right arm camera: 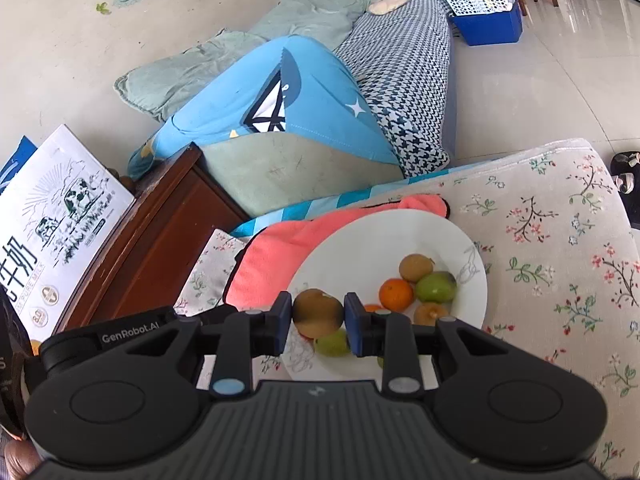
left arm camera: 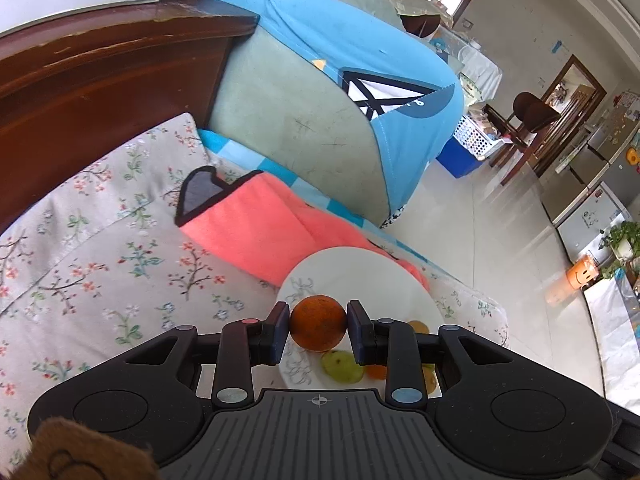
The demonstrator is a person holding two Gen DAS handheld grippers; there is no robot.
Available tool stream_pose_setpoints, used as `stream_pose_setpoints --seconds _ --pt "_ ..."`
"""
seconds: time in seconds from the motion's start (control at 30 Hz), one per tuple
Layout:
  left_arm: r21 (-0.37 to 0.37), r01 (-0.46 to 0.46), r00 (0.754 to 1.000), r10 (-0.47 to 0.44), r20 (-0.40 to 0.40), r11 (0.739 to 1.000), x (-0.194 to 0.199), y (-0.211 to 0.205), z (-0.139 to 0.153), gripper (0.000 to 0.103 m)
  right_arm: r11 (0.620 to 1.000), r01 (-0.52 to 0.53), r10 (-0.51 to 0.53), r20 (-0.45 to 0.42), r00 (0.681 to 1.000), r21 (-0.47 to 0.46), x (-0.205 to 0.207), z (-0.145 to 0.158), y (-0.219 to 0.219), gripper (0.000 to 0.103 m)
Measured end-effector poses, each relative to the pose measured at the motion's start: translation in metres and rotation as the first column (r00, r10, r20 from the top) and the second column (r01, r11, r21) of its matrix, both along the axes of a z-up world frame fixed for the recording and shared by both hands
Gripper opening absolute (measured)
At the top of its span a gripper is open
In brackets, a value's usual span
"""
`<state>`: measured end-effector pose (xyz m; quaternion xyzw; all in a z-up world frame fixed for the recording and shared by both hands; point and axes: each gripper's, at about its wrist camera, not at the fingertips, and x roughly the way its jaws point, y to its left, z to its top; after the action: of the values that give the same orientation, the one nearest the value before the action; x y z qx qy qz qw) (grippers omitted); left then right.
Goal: Organize fruits
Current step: 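Carry the kiwi and orange over the white plate with both tools, then open both tools to drop the kiwi and orange onto the plate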
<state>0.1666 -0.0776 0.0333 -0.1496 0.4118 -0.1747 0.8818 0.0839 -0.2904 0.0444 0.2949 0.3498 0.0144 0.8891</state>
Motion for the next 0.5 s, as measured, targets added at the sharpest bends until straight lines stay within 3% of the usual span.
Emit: stream_pose_setpoints --seconds 0.2,0.5 --pt "-0.001 0.013 1.000 -0.013 0.002 1.000 0.015 -0.012 -0.009 0.029 1.000 0.015 -0.015 -0.009 1.000 -0.002 0.019 -0.011 -0.007 0.029" --pt "-0.041 -0.020 0.998 0.018 -0.064 0.999 0.034 -0.018 -0.030 0.029 0.998 0.038 -0.036 -0.054 0.998 0.044 0.043 -0.033 -0.010 0.029"
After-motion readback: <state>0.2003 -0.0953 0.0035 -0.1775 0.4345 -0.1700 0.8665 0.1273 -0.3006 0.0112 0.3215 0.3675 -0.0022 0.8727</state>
